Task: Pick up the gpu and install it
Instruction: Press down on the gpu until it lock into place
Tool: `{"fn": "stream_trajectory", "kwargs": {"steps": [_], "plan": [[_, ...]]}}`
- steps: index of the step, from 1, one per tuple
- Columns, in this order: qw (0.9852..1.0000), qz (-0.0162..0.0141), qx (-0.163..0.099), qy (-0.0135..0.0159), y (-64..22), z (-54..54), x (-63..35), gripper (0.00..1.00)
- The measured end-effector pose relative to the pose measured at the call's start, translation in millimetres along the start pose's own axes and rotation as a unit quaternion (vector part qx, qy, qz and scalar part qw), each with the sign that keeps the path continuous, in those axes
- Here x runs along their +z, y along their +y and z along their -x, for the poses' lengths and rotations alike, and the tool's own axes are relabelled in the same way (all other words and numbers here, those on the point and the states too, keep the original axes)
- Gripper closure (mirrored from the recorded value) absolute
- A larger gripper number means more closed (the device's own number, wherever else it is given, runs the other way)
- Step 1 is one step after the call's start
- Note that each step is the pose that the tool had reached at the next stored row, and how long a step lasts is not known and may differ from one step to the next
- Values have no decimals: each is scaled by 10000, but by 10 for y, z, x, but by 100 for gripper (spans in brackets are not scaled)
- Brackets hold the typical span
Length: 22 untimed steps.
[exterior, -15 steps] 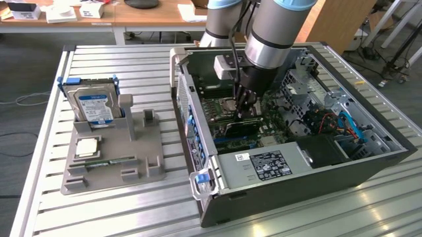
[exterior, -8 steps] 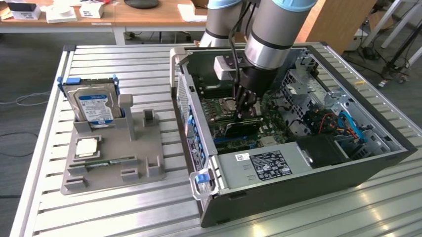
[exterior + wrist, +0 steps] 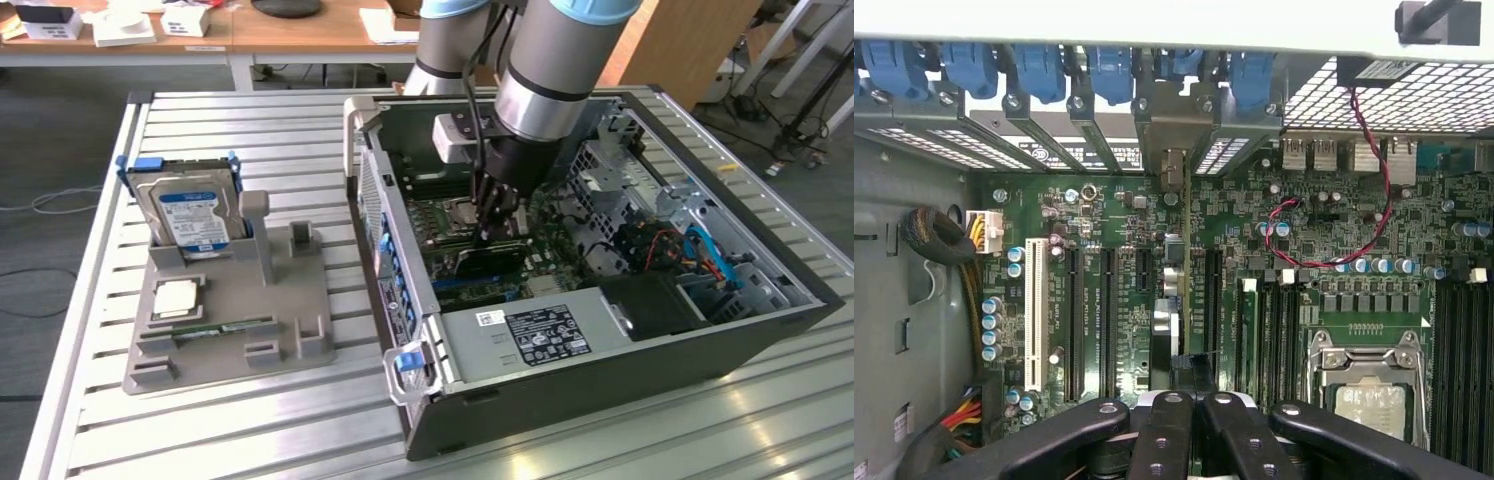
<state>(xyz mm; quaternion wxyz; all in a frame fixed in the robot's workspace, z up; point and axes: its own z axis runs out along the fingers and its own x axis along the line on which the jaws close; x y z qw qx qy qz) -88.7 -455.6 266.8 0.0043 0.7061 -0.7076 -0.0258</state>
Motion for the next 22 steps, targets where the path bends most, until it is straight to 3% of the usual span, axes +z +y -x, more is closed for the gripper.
{"fn": "stream_trajectory", "kwargs": {"steps": [22], "plan": [[10000,0,0,0,-1,0,18,89]]}}
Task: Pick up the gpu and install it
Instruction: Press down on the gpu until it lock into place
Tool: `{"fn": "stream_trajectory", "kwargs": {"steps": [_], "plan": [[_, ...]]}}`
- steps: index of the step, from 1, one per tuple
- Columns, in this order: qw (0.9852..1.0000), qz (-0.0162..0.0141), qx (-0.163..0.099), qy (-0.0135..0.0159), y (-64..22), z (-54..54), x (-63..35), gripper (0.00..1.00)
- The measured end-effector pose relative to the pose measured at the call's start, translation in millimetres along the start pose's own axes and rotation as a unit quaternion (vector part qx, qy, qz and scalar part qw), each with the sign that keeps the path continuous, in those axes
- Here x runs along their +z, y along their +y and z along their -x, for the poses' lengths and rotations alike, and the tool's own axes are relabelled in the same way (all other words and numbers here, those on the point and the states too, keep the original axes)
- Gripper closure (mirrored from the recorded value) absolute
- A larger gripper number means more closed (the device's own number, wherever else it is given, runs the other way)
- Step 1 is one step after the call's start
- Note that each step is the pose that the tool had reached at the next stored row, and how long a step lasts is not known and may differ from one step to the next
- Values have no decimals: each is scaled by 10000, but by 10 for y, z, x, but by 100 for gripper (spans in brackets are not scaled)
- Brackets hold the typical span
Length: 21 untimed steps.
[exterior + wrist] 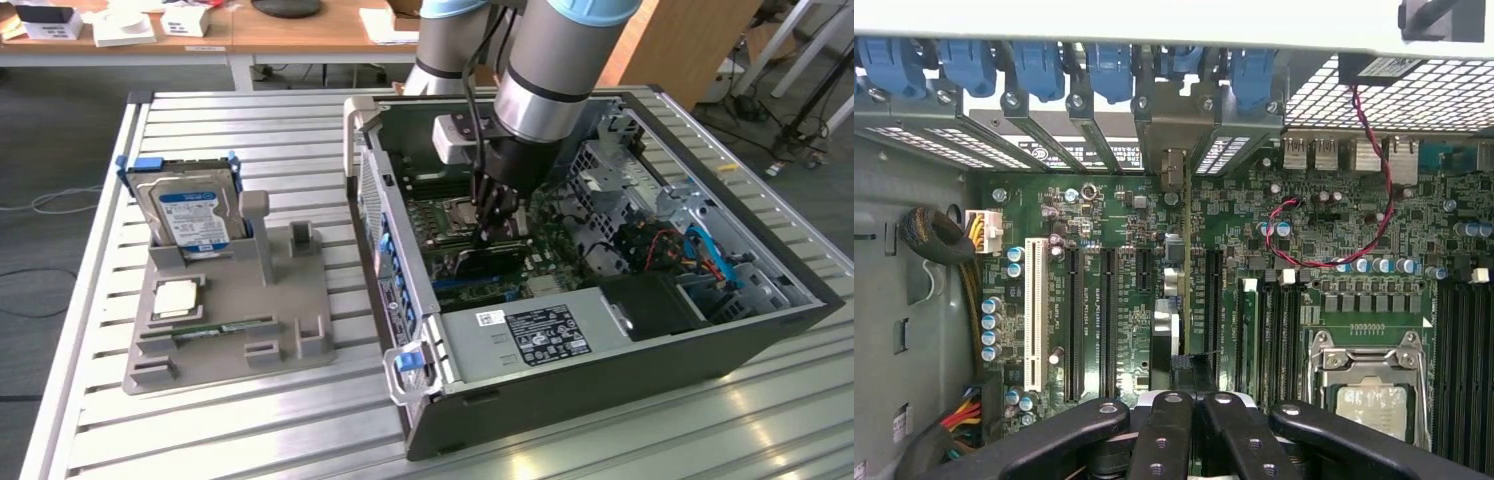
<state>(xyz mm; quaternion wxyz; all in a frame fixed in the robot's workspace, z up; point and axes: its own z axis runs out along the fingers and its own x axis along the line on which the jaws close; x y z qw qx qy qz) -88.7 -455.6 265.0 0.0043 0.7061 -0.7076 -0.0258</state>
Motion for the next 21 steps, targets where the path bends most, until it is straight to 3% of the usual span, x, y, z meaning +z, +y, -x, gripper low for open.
{"fn": "stream_trajectory", "kwargs": {"steps": [21], "plan": [[10000,-6,0,-1,0,0,16,89]]}}
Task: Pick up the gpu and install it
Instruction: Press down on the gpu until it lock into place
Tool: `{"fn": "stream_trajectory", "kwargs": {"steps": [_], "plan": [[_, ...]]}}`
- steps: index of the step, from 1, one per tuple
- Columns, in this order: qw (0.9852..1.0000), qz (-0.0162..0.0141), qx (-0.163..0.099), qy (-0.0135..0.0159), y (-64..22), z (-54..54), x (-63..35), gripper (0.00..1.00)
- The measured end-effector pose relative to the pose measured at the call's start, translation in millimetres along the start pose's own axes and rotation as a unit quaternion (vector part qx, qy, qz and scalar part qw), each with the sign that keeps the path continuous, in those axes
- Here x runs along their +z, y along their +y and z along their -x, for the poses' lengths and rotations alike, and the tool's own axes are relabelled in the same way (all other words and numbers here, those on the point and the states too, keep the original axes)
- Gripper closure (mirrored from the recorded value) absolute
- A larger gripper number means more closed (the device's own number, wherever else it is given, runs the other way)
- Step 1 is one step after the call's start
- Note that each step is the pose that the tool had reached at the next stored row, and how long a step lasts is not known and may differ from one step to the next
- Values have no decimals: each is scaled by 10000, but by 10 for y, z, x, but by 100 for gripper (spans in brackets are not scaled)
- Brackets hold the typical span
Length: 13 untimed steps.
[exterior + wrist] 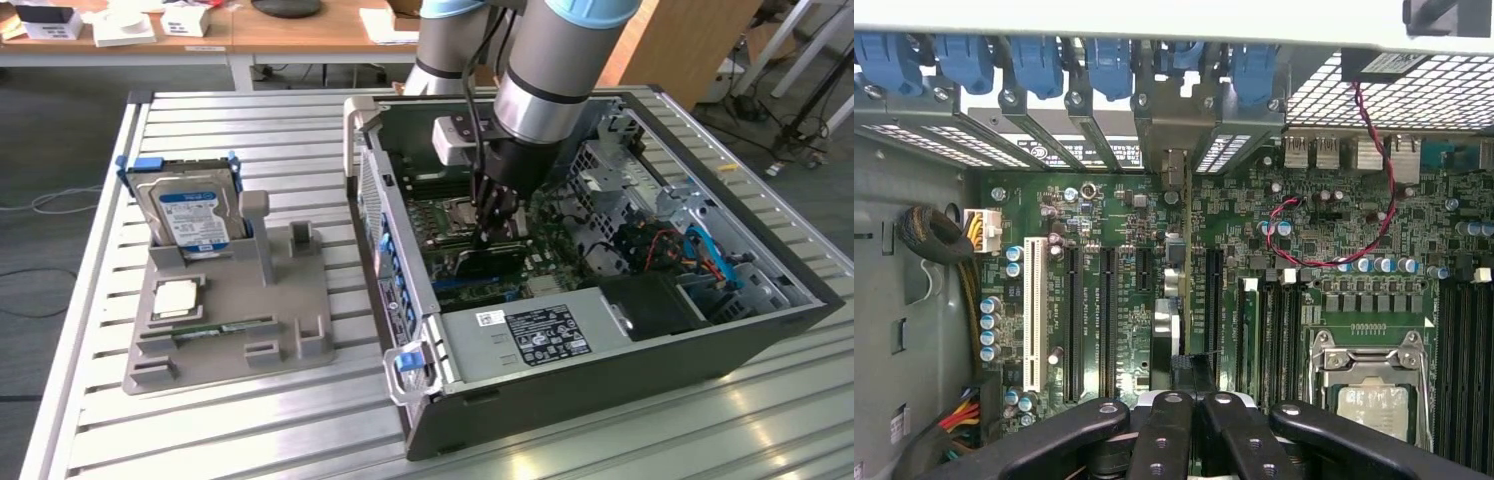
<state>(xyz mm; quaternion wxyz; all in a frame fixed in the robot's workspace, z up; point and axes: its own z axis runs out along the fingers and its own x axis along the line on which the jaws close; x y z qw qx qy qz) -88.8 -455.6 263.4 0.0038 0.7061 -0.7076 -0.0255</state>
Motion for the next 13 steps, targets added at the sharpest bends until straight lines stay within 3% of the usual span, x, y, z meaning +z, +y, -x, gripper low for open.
{"fn": "stream_trajectory", "kwargs": {"steps": [13], "plan": [[10000,0,0,-1,3,3,-78,89]]}}
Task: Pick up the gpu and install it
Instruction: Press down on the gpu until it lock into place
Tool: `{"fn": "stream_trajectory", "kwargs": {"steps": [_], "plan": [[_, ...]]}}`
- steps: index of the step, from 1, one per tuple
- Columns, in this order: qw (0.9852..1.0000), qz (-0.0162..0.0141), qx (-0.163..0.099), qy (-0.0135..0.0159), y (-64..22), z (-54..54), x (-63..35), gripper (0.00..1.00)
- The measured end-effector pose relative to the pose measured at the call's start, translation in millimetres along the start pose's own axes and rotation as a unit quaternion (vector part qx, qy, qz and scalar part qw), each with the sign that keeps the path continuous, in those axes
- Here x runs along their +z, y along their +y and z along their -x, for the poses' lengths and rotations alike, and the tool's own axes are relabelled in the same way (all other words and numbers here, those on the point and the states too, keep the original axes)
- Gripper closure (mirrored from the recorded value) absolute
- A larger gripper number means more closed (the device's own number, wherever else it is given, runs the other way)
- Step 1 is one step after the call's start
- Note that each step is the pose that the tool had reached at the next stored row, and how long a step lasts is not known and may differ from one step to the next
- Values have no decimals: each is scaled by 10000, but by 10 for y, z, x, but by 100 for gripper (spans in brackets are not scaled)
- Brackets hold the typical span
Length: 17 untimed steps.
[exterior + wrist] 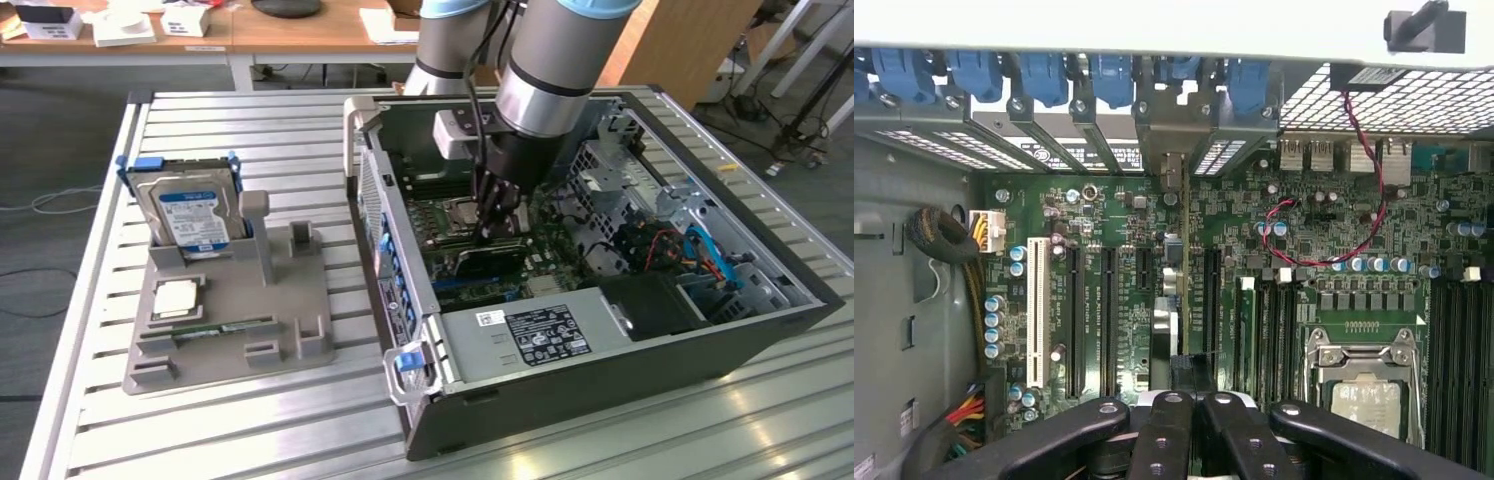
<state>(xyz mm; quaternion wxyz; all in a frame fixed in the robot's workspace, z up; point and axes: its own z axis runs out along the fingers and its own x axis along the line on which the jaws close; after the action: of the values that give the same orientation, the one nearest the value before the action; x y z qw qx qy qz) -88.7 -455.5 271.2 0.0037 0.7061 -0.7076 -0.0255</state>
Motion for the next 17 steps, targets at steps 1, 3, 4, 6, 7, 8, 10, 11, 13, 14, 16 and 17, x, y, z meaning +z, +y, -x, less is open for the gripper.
{"fn": "stream_trajectory", "kwargs": {"steps": [1,3,4,6,7,8,10,11,13,14,16,17], "plan": [[10000,0,0,1,0,0,-1,89],[10000,1,0,2,17,0,-1,89],[10000,-1,0,1,75,1,2,89],[10000,-8,-1,1,107,5,4,89],[10000,-11,-1,1,124,7,4,89],[10000,-12,0,1,133,8,5,89],[10000,-13,-1,1,133,8,5,89],[10000,-13,-1,1,133,8,5,89],[10000,-17,-1,0,135,7,17,89],[10000,-20,-1,0,136,7,24,89],[10000,-22,-1,2,136,7,30,89],[10000,-22,-1,2,136,7,30,89]]}}
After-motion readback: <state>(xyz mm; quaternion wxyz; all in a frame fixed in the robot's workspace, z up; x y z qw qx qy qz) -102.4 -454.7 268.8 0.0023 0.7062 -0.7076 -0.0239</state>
